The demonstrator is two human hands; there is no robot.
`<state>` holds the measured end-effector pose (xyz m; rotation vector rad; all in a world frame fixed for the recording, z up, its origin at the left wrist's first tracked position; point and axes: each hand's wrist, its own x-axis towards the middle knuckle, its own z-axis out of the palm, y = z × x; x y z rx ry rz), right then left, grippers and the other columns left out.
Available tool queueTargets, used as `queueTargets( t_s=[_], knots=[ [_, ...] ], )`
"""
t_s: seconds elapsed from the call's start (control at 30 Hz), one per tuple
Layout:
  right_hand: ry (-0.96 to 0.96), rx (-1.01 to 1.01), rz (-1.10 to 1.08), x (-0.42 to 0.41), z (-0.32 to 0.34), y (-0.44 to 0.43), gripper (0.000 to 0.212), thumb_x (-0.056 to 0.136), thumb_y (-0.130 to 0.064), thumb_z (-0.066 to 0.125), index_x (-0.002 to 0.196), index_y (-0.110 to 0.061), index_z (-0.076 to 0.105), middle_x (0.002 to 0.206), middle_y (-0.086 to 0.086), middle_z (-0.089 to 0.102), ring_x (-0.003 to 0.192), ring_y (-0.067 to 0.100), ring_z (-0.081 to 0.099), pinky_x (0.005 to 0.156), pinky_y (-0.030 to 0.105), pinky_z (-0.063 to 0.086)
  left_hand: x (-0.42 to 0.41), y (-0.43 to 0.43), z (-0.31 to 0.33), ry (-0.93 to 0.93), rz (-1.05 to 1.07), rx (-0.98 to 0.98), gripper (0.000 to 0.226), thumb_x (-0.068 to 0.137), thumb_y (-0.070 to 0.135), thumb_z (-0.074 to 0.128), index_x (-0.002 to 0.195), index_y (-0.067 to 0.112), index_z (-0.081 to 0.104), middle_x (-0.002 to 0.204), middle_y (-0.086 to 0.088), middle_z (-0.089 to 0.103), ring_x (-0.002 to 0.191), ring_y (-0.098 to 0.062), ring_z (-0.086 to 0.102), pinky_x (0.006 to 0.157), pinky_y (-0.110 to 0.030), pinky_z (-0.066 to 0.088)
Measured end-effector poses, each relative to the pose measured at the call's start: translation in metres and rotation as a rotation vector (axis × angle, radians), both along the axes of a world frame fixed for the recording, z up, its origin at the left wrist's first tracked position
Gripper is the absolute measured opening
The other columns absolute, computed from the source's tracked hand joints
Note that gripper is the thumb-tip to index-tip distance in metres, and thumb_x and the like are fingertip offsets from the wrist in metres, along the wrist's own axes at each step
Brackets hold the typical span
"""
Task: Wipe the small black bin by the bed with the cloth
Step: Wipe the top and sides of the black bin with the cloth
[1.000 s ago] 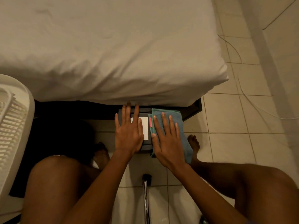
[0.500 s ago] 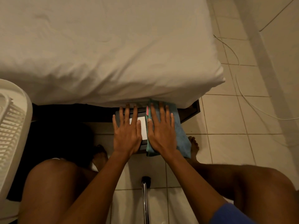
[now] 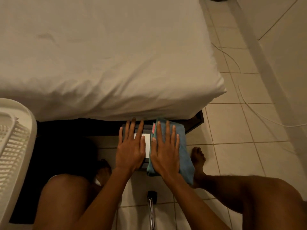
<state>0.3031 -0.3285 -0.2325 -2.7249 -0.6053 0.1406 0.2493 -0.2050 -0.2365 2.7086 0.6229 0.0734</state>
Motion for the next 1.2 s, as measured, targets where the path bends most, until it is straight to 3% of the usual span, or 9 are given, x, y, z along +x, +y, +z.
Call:
queueTargets(
  t_s=[0.2,0.43,0.77,0.97,1.2],
  knots=[
    [0.011,0.026,0.007,0.001,0.001,0.001,0.06,0.102,-0.047,0.014,0.158,-0.03,0.003,0.167,0.006,0.005,0.154,0.024,0.001,0.123,0.05,0.008,-0.003,0.001,-0.004,-0.024,0.001,-0.003,0.058,0.103,0.037,0.022,0.157,0.024,0.005,0.166,-0.006,0.004,0.153,-0.016,-0.005,0.124,-0.036,-0.004],
    [0.004,0.013,0.032,0.004,0.0,-0.001,0.06,0.102,-0.047,0.013,0.159,-0.029,0.005,0.167,0.005,0.005,0.154,0.024,0.0,0.124,0.049,0.007,-0.002,-0.004,-0.007,-0.028,0.059,-0.013,0.059,0.102,0.04,0.018,0.157,0.024,0.008,0.165,-0.006,0.008,0.153,-0.016,-0.001,0.124,-0.04,0.005],
    [-0.017,0.057,0.024,0.005,-0.004,-0.001,0.058,0.103,-0.044,0.017,0.156,-0.032,-0.002,0.166,0.008,0.012,0.154,0.024,0.008,0.123,0.05,0.014,-0.011,-0.009,-0.007,-0.05,0.043,-0.022,0.061,0.102,0.038,0.022,0.157,0.018,0.003,0.166,-0.005,0.001,0.153,-0.015,-0.006,0.124,-0.031,-0.004],
    [-0.019,0.061,0.057,0.006,-0.004,-0.005,0.059,0.103,-0.04,0.022,0.157,-0.031,-0.003,0.167,0.007,0.008,0.154,0.024,0.005,0.123,0.05,0.012,-0.009,-0.009,-0.005,-0.034,0.08,-0.004,0.059,0.103,0.034,0.022,0.157,0.018,0.004,0.166,-0.004,0.004,0.153,-0.014,-0.003,0.124,-0.039,0.006],
    [0.025,-0.001,0.151,-0.002,-0.004,-0.027,0.061,0.103,-0.048,0.013,0.159,-0.024,0.006,0.167,0.004,-0.001,0.154,0.02,-0.006,0.124,0.05,0.005,-0.008,-0.011,-0.002,-0.027,0.083,-0.009,0.059,0.103,0.035,0.019,0.157,0.019,0.001,0.166,-0.004,0.002,0.153,-0.016,-0.004,0.123,-0.04,0.001]
  ],
)
